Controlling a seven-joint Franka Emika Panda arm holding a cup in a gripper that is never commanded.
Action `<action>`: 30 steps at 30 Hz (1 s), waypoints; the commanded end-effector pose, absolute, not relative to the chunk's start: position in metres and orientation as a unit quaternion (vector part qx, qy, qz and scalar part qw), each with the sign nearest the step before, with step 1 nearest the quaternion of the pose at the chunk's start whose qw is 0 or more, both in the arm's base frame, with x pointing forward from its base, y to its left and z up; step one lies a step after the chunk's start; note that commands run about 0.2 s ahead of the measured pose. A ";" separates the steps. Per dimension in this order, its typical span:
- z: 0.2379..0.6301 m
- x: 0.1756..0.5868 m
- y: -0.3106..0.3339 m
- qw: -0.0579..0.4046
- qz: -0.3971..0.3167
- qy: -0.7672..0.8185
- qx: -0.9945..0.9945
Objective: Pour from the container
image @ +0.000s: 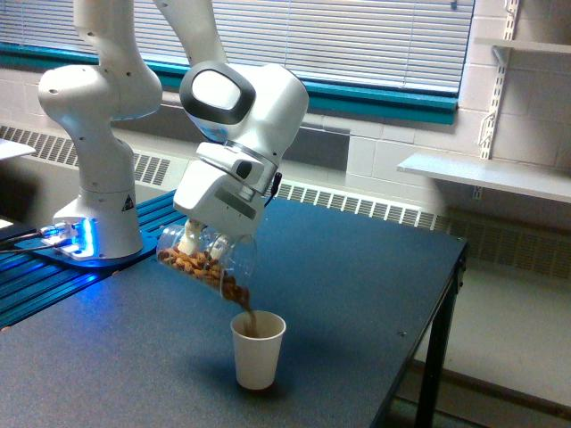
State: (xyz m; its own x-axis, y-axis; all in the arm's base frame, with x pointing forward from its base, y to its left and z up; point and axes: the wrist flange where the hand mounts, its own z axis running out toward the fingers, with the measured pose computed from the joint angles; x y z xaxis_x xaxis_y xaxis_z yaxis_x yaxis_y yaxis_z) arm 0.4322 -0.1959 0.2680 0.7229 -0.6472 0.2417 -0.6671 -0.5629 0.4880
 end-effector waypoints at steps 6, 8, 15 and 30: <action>0.275 0.437 -0.194 0.300 0.014 -0.364 0.882; 0.276 0.438 -0.194 0.302 0.012 -0.362 0.882; 0.276 0.439 -0.194 0.305 0.007 -0.359 0.882; 0.280 0.448 -0.192 0.313 -0.002 -0.342 0.886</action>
State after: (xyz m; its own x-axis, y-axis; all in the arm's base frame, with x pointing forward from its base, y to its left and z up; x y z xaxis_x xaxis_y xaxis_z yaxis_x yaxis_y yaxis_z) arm 0.4425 -0.1954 0.2780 0.7429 -0.6305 0.2247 -0.6329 -0.5525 0.5423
